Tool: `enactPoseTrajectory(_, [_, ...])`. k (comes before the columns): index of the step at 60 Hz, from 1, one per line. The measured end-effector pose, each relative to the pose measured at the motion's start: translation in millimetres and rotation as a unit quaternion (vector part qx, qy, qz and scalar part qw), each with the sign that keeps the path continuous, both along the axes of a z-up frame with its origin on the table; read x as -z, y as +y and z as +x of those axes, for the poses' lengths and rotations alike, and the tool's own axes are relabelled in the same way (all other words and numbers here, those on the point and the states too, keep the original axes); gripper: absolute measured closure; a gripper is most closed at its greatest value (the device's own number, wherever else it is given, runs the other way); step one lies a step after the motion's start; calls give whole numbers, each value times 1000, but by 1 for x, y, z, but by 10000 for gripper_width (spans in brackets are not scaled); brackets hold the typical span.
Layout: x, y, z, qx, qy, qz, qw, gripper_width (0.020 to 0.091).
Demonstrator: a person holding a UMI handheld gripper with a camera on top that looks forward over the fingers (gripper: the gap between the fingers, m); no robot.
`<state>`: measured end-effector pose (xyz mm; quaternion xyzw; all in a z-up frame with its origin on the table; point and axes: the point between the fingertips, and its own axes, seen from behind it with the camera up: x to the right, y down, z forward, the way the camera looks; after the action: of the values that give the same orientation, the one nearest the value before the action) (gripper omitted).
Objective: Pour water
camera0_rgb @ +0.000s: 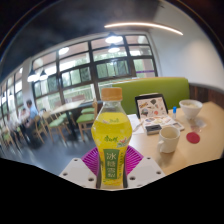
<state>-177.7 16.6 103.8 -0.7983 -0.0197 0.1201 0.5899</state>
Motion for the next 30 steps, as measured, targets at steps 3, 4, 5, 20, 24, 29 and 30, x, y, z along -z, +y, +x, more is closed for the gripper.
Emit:
enactPoseTrajectory(3, [-6,28,10,-3,74,3,997,809])
enactPoseTrajectory(4, [-12,32,12,-3,102,3,995,810])
enactPoseTrajectory(5, [-18,37,13,-5,131,2,991,810])
enactPoseTrajectory(20, [-55,100,40,-13,624,-67,779,812])
enactPoseTrajectory(24, [-61,111,44,-8,696,-75,714,812])
enactPoseTrajectory(29, [-65,114,51,-2,755,-84,650,814])
enactPoseTrajectory(30, [-66,114,53,-3,765,-84,639,814])
